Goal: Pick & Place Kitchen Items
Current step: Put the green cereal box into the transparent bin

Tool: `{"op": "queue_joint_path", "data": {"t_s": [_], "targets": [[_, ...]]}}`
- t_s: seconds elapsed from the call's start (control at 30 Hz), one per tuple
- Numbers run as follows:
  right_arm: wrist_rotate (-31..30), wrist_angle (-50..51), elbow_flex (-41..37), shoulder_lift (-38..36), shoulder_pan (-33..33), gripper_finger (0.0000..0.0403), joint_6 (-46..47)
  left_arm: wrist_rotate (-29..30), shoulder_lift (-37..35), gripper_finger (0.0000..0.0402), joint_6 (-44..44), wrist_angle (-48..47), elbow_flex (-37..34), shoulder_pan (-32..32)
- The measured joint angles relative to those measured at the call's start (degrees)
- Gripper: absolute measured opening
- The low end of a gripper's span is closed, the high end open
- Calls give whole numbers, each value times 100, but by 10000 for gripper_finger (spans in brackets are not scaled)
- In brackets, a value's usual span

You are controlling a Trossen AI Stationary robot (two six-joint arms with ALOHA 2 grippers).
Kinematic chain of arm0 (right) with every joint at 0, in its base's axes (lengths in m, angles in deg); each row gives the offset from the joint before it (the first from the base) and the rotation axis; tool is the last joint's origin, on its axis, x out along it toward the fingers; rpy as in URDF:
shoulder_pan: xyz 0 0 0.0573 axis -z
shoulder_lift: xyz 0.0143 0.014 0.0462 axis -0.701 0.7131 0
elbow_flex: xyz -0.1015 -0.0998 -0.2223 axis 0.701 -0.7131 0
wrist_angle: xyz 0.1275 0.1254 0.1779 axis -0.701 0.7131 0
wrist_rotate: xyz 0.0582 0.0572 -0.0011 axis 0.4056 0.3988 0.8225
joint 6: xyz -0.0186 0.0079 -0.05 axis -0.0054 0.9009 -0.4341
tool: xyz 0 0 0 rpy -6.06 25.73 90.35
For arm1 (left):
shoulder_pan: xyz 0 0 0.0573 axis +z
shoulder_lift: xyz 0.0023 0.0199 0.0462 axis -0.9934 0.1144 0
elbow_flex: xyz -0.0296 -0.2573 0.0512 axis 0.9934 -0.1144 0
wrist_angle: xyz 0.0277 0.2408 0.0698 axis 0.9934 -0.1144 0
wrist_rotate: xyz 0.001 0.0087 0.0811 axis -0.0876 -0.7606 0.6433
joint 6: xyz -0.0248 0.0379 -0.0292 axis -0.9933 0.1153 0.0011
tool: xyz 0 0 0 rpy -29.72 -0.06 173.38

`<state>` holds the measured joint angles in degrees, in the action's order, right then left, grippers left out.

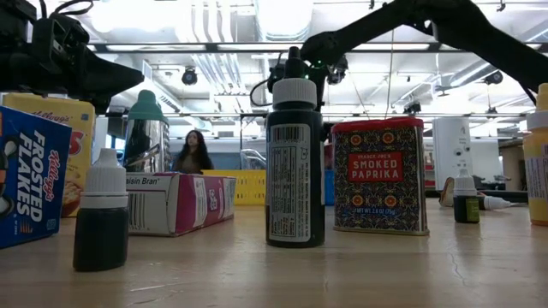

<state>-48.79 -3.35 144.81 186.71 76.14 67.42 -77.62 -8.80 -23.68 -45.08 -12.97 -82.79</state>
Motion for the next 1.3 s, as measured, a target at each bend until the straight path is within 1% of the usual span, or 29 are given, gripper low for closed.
{"op": "queue_joint_path", "data": {"t_s": [0.27,0.63,0.93,1.3], "targets": [[-2,32,-3,-74,-3,165,-88,0,0,65,0,-1,-2,1],[-5,35,-119,-69,-5,200,-116,1,1,65,0,0,-2,0],[-11,53,-79,-86,-7,216,-167,0,0,65,0,-2,-1,2],[-62,281,271,-411,-3,199,-350,2,1,65,0,0,-1,1]]}}
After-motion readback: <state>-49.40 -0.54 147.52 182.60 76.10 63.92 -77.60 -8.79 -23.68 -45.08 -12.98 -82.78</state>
